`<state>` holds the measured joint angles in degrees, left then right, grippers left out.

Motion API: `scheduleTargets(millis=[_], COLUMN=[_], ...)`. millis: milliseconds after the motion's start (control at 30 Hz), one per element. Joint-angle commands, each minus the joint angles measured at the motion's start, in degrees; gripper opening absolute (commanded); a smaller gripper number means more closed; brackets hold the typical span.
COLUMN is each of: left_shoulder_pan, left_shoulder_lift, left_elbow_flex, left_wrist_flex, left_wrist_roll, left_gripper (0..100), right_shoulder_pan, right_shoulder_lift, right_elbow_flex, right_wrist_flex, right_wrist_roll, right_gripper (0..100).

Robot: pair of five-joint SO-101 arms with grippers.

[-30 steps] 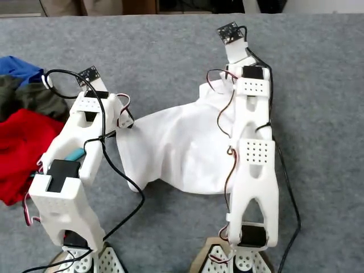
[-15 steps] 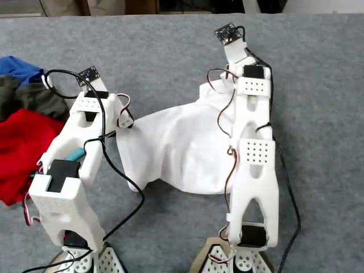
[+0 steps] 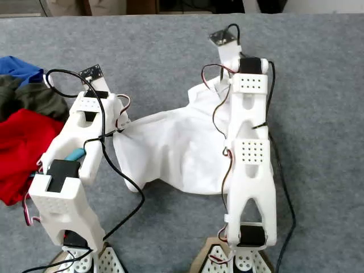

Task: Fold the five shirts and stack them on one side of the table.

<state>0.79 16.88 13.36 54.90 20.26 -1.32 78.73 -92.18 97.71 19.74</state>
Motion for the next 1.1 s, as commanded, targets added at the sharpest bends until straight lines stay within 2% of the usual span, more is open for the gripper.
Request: scheduleTargets(millis=[0, 167, 367, 533, 833, 1067], left_shoulder_pan=[-0.88, -0.97, -0.97, -1.05, -1.58, -1.67], left_shoulder_lift=[-0.31, -0.31, -0.31, -0.31, -0.31, -0.31], left_elbow_flex=[-2.29, -2.20, -2.55, -2.55, -2.55, -2.29], left_wrist_flex=[0.70, 0.79, 2.46, 2.99, 3.08, 3.25], left_wrist_roll=[-0.53, -0.62, -0.79, -0.88, -5.45, -5.80], left_gripper=[2, 2, 2, 2, 2, 2], right_shoulder_pan=[0.04, 1.80, 1.89, 4.62, 4.62, 5.23], right_shoulder_lift=[-6.99, -11.74, -15.87, -18.86, -38.46, -55.52], right_elbow_flex=[-1.63, 3.56, 22.73, 34.51, 60.79, 81.89], right_wrist_flex=[4.75, 4.75, 4.75, 4.75, 3.87, -7.91], right_wrist_roll=[-0.35, -0.44, -0.09, -0.18, 0.53, 0.70], right_gripper=[0.5, 0.5, 0.5, 0.5, 0.5, 0.5])
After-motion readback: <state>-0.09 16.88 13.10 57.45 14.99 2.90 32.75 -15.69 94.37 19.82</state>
